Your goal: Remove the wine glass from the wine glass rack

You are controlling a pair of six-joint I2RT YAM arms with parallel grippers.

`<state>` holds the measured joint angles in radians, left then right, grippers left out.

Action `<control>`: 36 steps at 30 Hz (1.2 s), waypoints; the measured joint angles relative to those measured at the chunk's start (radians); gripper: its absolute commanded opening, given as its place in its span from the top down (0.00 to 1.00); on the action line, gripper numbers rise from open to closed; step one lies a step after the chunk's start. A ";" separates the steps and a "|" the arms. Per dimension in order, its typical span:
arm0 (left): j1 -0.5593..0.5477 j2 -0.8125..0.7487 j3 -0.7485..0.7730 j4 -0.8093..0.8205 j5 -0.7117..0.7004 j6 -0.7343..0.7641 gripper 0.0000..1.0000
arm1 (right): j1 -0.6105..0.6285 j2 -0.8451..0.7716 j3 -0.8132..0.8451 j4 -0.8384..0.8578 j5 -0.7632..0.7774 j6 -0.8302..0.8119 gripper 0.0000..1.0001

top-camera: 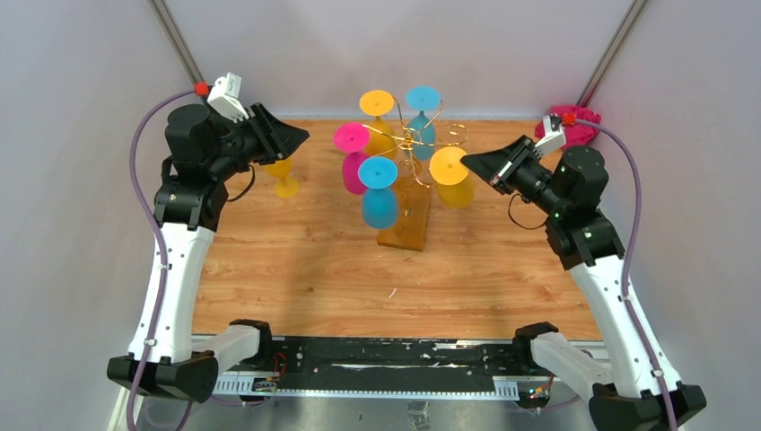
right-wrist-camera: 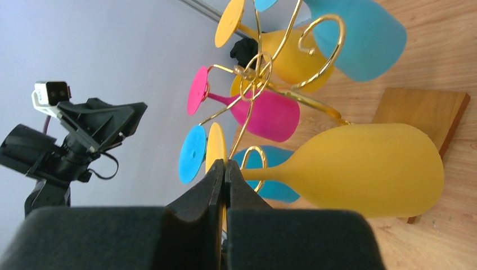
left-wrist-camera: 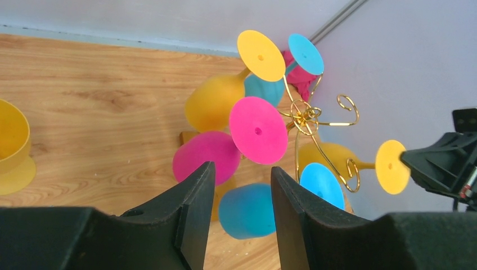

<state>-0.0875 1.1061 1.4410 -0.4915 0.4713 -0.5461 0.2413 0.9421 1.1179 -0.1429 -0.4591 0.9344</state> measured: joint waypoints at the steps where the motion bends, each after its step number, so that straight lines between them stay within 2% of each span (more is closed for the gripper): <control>1: 0.000 0.000 -0.005 0.002 0.000 0.000 0.52 | 0.000 -0.016 0.000 -0.012 0.000 -0.002 1.00; 6: 0.000 0.000 -0.035 0.027 0.014 -0.008 0.49 | -0.001 -0.132 0.021 -0.139 0.016 -0.036 1.00; 11: -0.027 0.000 -0.059 0.051 0.012 -0.003 0.47 | -0.002 -0.204 0.208 -0.235 0.040 -0.100 1.00; 14: -0.053 -0.004 -0.071 0.092 0.030 -0.009 0.45 | -0.002 -0.215 0.300 -0.163 -0.004 -0.087 1.00; 17: -0.057 -0.014 -0.109 0.193 0.090 -0.047 0.41 | -0.002 -0.192 0.302 0.049 -0.106 0.017 1.00; 18: -0.057 -0.018 -0.131 0.256 0.122 -0.071 0.39 | -0.002 -0.150 0.293 0.174 -0.156 0.081 1.00; 22: -0.059 -0.023 -0.207 0.513 0.253 -0.187 0.34 | 0.002 0.011 0.259 0.477 -0.242 0.278 1.00; 25: -0.059 -0.017 -0.256 0.752 0.355 -0.309 0.29 | 0.018 0.150 0.257 0.640 -0.270 0.401 1.00; 30: -0.059 0.024 -0.309 1.178 0.449 -0.555 0.29 | 0.087 0.240 0.266 0.752 -0.286 0.487 1.00; 31: -0.059 0.049 -0.314 1.302 0.460 -0.628 0.29 | 0.108 0.247 0.276 0.771 -0.288 0.494 1.00; 36: -0.053 0.183 -0.316 1.694 0.472 -0.913 0.32 | 0.192 0.267 0.333 0.856 -0.299 0.516 1.00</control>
<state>-0.1406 1.2888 1.1252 1.2026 0.9432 -1.4590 0.4328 1.2095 1.4513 0.7136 -0.7578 1.4506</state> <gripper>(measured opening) 0.689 0.019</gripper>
